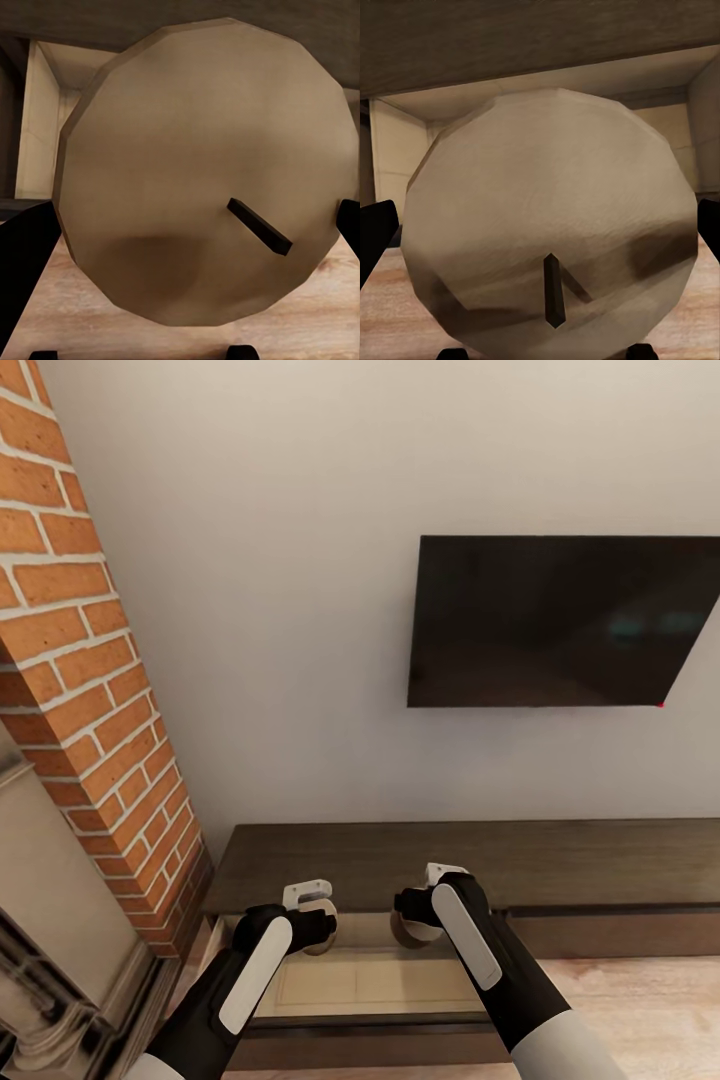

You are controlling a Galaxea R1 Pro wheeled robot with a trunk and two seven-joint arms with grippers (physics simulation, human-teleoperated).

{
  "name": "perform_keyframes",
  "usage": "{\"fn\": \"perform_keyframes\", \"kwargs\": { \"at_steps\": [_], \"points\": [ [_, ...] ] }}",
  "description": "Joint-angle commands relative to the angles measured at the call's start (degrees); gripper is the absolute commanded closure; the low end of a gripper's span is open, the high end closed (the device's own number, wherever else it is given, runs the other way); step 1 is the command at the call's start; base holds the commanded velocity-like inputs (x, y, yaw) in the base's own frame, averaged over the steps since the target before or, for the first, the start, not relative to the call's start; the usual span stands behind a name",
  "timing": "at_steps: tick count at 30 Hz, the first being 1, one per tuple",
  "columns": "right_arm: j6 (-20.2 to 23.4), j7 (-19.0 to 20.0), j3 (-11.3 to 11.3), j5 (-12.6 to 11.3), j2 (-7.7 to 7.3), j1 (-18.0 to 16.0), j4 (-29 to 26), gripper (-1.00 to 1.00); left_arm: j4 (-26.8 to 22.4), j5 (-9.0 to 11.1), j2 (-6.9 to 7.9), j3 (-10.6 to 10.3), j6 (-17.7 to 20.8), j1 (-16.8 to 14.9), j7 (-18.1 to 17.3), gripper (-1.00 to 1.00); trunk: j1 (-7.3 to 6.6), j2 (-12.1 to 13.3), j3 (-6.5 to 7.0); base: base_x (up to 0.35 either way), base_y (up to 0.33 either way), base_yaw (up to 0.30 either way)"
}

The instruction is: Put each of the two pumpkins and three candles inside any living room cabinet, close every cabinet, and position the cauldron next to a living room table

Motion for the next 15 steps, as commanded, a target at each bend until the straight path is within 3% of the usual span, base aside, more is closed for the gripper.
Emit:
{"fn": "perform_keyframes", "kwargs": {
  "at_steps": [1, 15],
  "points": [
    [0.02, -0.56, 0.07, -0.55, -0.01, -0.06, -0.04, 1.0, -0.06, 0.59, 0.01, -0.06, 0.05, -0.04, 0.6, 1.0, 0.23, -0.48, -0.26, 0.0, 0.0, 0.0],
    [-0.02, -0.56, 0.07, -0.6, -0.01, -0.06, -0.11, 1.0, -0.06, 0.53, 0.01, -0.14, 0.05, -0.05, 0.63, 1.0, 3.31, -6.09, -2.77, 0.0, 0.0, 0.0]
  ]
}}
